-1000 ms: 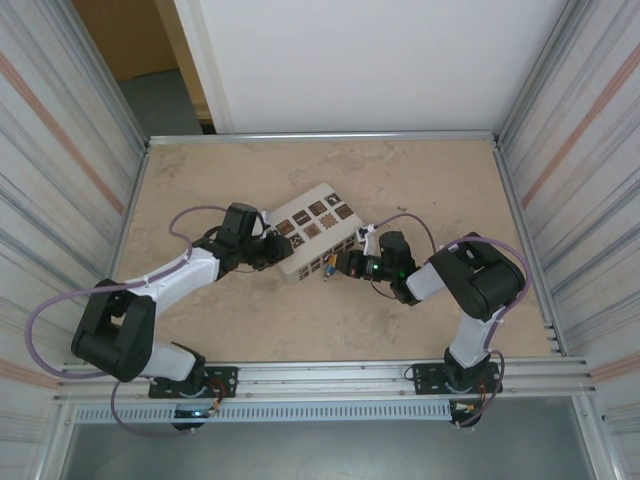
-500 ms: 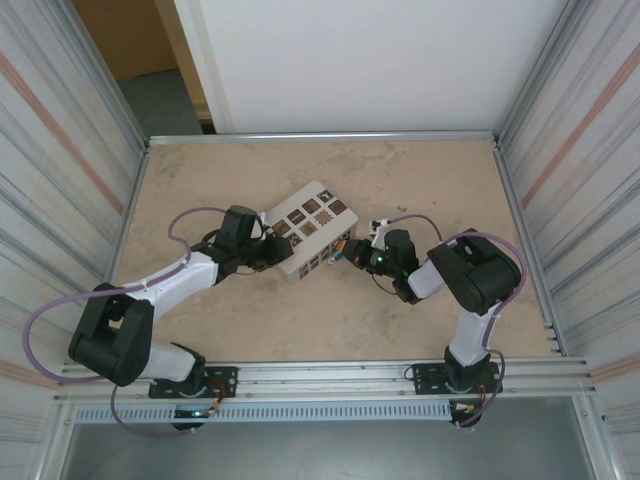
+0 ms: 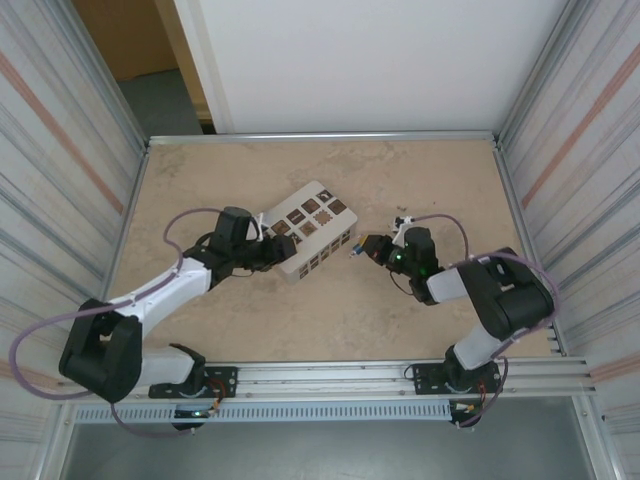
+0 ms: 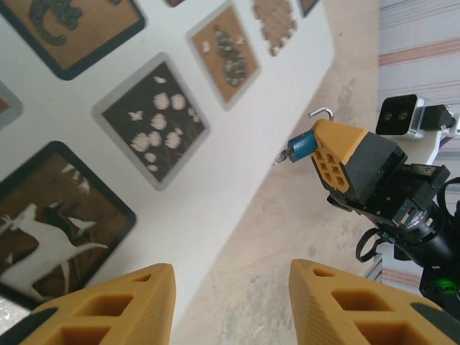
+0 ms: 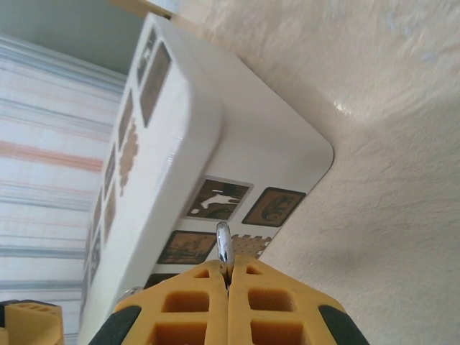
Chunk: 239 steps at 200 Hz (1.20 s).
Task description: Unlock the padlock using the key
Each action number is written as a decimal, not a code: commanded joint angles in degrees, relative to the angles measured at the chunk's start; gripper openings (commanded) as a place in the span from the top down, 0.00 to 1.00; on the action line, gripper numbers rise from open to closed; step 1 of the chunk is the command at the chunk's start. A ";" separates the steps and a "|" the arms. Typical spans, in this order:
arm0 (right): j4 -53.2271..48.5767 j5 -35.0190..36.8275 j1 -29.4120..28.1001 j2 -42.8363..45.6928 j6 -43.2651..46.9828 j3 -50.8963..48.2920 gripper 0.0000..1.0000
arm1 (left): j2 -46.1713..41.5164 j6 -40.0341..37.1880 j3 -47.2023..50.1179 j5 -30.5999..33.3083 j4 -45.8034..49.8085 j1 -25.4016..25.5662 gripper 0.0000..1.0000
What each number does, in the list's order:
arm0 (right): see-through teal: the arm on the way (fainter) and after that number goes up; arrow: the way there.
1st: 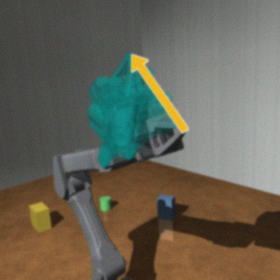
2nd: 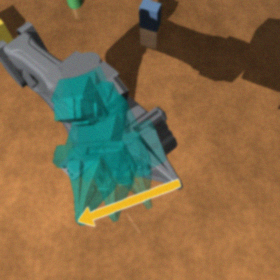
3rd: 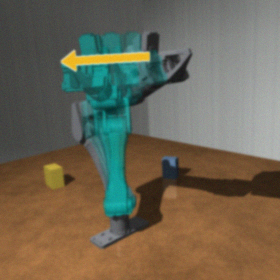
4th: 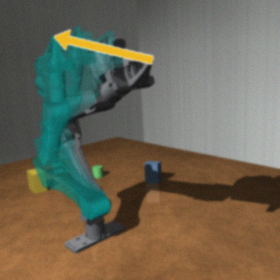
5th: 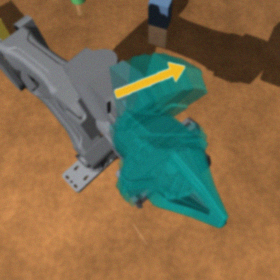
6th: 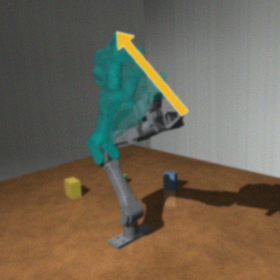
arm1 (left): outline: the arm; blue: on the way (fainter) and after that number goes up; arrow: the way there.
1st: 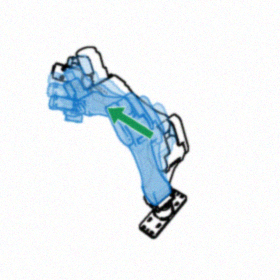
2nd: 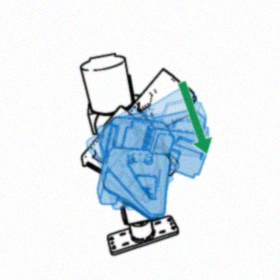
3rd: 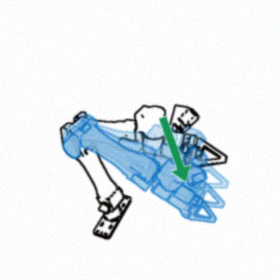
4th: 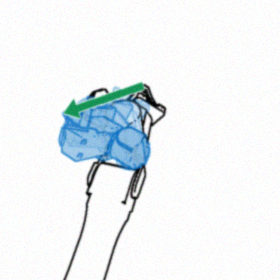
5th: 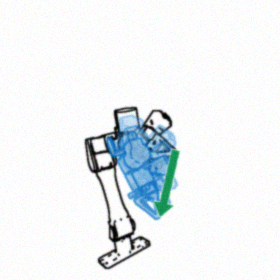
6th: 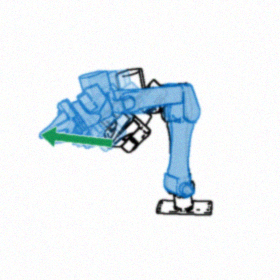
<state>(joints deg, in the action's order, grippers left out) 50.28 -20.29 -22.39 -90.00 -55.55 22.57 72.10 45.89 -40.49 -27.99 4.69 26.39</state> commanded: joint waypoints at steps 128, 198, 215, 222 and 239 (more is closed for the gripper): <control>-70.71 -3.32 -1.72 30.55 27.09 10.21 1.00 | -31.40 -5.24 8.85 20.73 22.12 -0.19 0.33; -68.96 -6.10 -7.57 19.32 27.61 9.02 1.00 | -37.10 -3.96 12.05 23.39 25.52 -1.43 0.30; -68.19 -5.98 -8.43 16.38 28.16 9.83 1.00 | -36.93 -4.16 11.90 23.47 25.81 -1.51 0.29; -67.82 -6.11 -8.62 15.30 28.29 10.05 1.00 | -36.83 -4.08 11.97 23.43 25.81 -1.52 0.29; -66.84 -6.48 -8.81 13.62 28.30 10.33 1.00 | -36.54 -4.14 11.99 23.53 25.81 -1.52 0.29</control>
<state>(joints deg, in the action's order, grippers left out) -17.93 -25.41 -30.70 -74.50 -28.84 31.40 35.70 42.02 -28.88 -5.85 29.06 25.17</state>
